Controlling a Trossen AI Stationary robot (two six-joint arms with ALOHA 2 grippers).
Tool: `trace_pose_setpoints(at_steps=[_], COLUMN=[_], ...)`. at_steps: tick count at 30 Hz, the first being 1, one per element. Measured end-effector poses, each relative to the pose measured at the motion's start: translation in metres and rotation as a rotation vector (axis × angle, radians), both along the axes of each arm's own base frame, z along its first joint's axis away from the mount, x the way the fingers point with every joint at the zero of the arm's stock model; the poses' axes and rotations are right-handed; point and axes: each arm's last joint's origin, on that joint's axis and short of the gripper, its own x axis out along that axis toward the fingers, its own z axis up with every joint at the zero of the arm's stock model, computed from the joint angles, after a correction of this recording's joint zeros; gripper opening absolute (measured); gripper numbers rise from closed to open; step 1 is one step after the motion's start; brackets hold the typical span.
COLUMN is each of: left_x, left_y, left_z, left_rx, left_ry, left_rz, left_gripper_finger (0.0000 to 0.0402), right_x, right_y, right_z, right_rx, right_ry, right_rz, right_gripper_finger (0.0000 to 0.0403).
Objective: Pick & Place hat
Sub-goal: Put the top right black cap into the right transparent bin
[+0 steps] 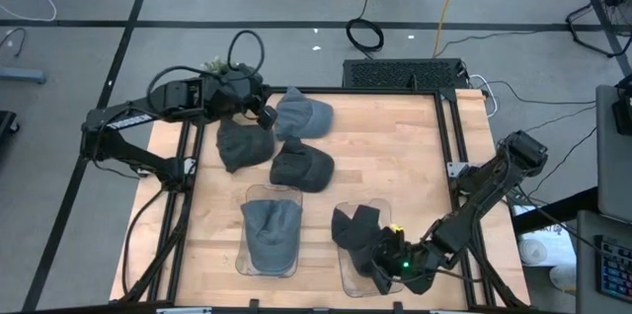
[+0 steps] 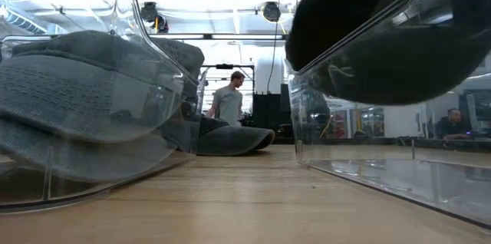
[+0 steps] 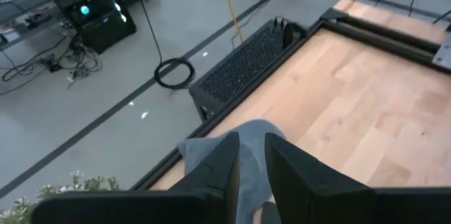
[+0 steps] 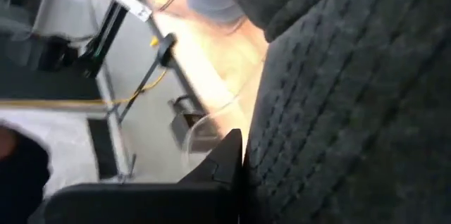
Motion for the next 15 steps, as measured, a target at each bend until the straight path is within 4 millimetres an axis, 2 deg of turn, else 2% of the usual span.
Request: trace_pose_setpoints(at_steps=[7,12,15], left_x=[0.002,0.0024,0.0019], left_y=[0.0004,0.0004,0.0003], left_z=[-0.0012,-0.0015,-0.0012], left_rx=[-0.003,-0.006,-0.007], left_ry=[0.002,0.002,-0.001], left_rz=[0.002,0.003,0.005], left_gripper_finger=[0.0076,0.0076,0.0076], right_x=[-0.0011,-0.0022,-0.0056], right_y=[-0.0009,-0.0018,-0.0044], right_z=[-0.0002,-0.0015,-0.0058], right_rx=[-0.041,-0.074,-0.089], right_ry=[0.011,0.022,0.085], right_rz=[0.052,0.07,0.077], right_gripper_finger=[0.0074,0.0131,0.0169])
